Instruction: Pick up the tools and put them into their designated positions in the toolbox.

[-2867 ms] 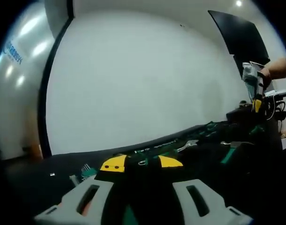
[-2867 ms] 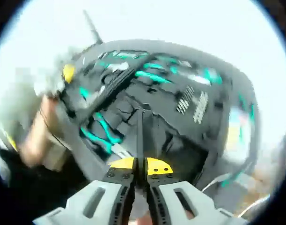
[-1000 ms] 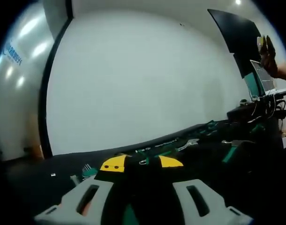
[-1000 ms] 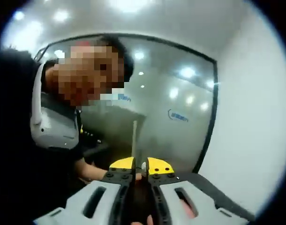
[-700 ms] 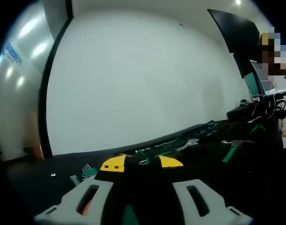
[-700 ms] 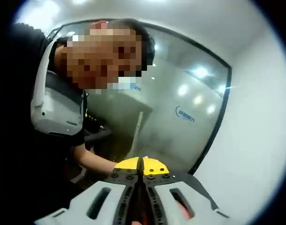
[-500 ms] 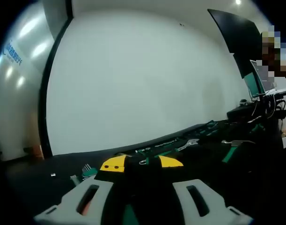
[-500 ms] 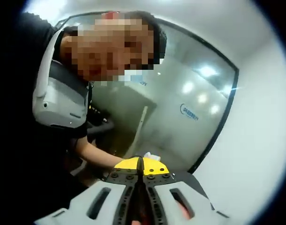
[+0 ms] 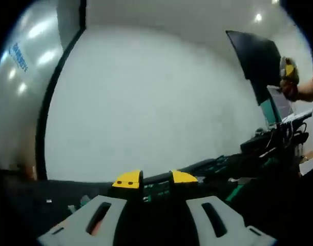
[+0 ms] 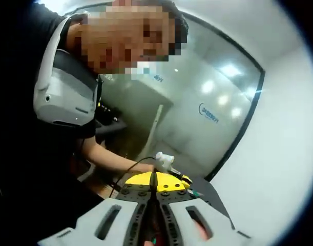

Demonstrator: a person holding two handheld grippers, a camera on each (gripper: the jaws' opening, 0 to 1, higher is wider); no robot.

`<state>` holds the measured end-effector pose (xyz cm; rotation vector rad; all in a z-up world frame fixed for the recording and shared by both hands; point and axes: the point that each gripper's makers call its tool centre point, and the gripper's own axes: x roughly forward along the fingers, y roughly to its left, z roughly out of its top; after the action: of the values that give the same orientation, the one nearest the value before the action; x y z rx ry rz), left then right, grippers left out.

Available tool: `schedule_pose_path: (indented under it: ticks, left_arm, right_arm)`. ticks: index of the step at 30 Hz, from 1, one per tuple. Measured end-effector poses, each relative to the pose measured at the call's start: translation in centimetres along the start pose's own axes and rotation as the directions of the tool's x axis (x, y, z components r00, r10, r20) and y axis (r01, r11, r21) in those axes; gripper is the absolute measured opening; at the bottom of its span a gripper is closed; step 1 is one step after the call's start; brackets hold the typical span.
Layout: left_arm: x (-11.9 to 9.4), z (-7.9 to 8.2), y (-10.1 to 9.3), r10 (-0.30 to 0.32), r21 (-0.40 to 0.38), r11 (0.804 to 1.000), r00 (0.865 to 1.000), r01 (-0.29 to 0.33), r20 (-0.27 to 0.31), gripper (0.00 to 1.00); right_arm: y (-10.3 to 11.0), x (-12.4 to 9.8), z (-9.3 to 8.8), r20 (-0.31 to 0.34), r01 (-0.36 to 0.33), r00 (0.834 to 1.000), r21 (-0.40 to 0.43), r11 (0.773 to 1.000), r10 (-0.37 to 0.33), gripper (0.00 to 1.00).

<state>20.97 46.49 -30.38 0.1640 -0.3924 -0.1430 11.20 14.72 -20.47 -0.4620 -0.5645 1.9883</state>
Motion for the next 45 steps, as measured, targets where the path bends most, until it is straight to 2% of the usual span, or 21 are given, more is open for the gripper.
schedule_pose_path:
  ticks: [3, 5, 8, 18, 20, 22, 25, 26, 28, 29, 30, 32, 34, 35, 36, 37, 38, 39, 40, 41, 45]
  left_arm:
    - [-0.6, 1.4, -3.6, -0.169, 0.052, 0.985, 0.983, 0.166, 0.068, 0.23]
    - [-0.8, 1.5, -4.8, -0.217, 0.049, 0.976, 0.974, 0.214, 0.072, 0.16]
    - [-0.5, 0.6, -4.9, -0.202, 0.096, 0.975, 0.979, 0.199, 0.018, 0.00]
    - [-0.4, 0.7, -5.8, -0.237, 0.102, 0.967, 0.971, 0.234, 0.022, 0.00]
    - [-0.4, 0.7, -5.9, -0.237, 0.102, 0.967, 0.971, 0.234, 0.024, 0.00]
    - [-0.3, 0.6, -5.5, -0.236, 0.093, 0.968, 0.972, 0.233, 0.023, 0.00]
    - [-0.2, -0.3, -5.2, -0.241, 0.051, 0.969, 0.971, 0.241, -0.008, 0.02]
    - [-0.2, -0.4, -5.1, -0.240, 0.054, 0.969, 0.971, 0.240, -0.010, 0.04]
    - [-0.1, -0.6, -5.2, -0.238, 0.046, 0.970, 0.971, 0.239, -0.024, 0.06]
    - [-0.1, -0.7, -5.1, -0.234, 0.026, 0.972, 0.972, 0.235, -0.030, 0.06]
    - [-0.1, -0.8, -5.0, -0.226, 0.005, 0.974, 0.974, 0.226, -0.033, 0.07]
    - [0.0, -1.0, -4.4, -0.204, -0.036, 0.979, 0.978, 0.203, -0.044, 0.12]
    - [0.0, -0.9, -4.3, -0.197, -0.038, 0.980, 0.980, 0.196, -0.040, 0.13]
    - [-0.1, -0.8, -4.4, -0.193, -0.042, 0.981, 0.980, 0.192, -0.040, 0.13]
    - [-0.1, -0.8, -4.3, -0.188, -0.052, 0.981, 0.981, 0.186, -0.040, 0.14]
    - [-0.1, -0.8, -4.2, -0.183, -0.055, 0.982, 0.982, 0.181, -0.041, 0.16]
    - [-0.1, -0.9, -4.0, -0.176, -0.059, 0.983, 0.983, 0.173, -0.047, 0.16]
    - [-0.1, -1.0, -3.9, -0.172, -0.064, 0.984, 0.984, 0.169, -0.052, 0.17]
    - [-0.1, -1.0, -3.8, -0.169, -0.067, 0.984, 0.984, 0.165, -0.055, 0.17]
    - [-0.1, -1.0, -3.8, -0.167, -0.067, 0.984, 0.984, 0.163, -0.054, 0.17]
    - [-0.1, -1.1, -3.7, -0.165, -0.069, 0.985, 0.985, 0.161, -0.056, 0.17]
  right_arm:
    - [-0.5, -0.1, -0.6, -0.016, 0.018, 1.000, 0.018, 1.000, -0.017, 0.00]
    - [-1.0, -0.2, -1.3, -0.040, 0.048, 0.998, 0.037, 0.998, -0.047, 0.00]
    - [-1.0, -0.2, -1.7, -0.040, 0.050, 0.998, 0.050, 0.997, -0.048, 0.00]
    - [-0.1, 0.5, -3.8, -0.131, 0.056, 0.990, 0.095, 0.994, -0.043, 0.03]
    - [0.1, 0.5, -4.7, -0.177, 0.047, 0.984, 0.133, 0.990, -0.023, 0.06]
    - [-0.1, 0.1, -5.9, -0.244, 0.029, 0.970, 0.111, 0.993, -0.002, 0.06]
    - [-1.2, -1.0, -8.5, -0.360, 0.058, 0.933, 0.200, 0.978, 0.018, 0.09]
    - [-1.7, -1.7, -9.8, -0.396, 0.087, 0.918, 0.282, 0.955, 0.034, 0.10]
    - [-2.9, -3.1, -12.2, -0.494, 0.159, 0.869, 0.327, 0.931, 0.025, 0.09]
    - [-3.2, -3.4, -12.9, -0.497, 0.190, 0.867, 0.376, 0.907, 0.024, 0.09]
    - [-3.4, -4.2, -14.3, -0.537, 0.234, 0.843, 0.416, 0.879, 0.029, 0.09]
    - [-4.3, -5.5, -16.8, -0.592, 0.350, 0.805, 0.432, 0.831, -0.032, 0.09]
    - [-4.1, -6.7, -19.0, -0.640, 0.381, 0.768, 0.418, 0.825, -0.031, 0.10]
    - [-4.3, -7.5, -20.5, -0.682, 0.412, 0.730, 0.379, 0.828, -0.051, 0.10]
    - [-4.4, -7.9, -21.3, -0.690, 0.437, 0.721, 0.381, 0.815, -0.064, 0.10]
    - [-4.4, -8.5, -22.5, -0.711, 0.486, 0.701, 0.415, 0.769, -0.060, 0.10]
    - [-4.4, -8.7, -22.9, -0.720, 0.502, 0.691, 0.421, 0.756, -0.058, 0.10]
    - [-4.8, -9.4, -24.0, -0.751, 0.561, 0.655, 0.413, 0.718, -0.080, 0.10]
    - [-4.9, -9.6, -24.4, -0.760, 0.575, 0.644, 0.403, 0.712, -0.090, 0.10]
    - [-4.7, -9.6, -24.9, -0.756, 0.575, 0.649, 0.414, 0.706, -0.085, 0.10]
    - [-4.2, -9.9, -26.6, -0.777, 0.590, 0.626, 0.415, 0.692, -0.068, 0.16]
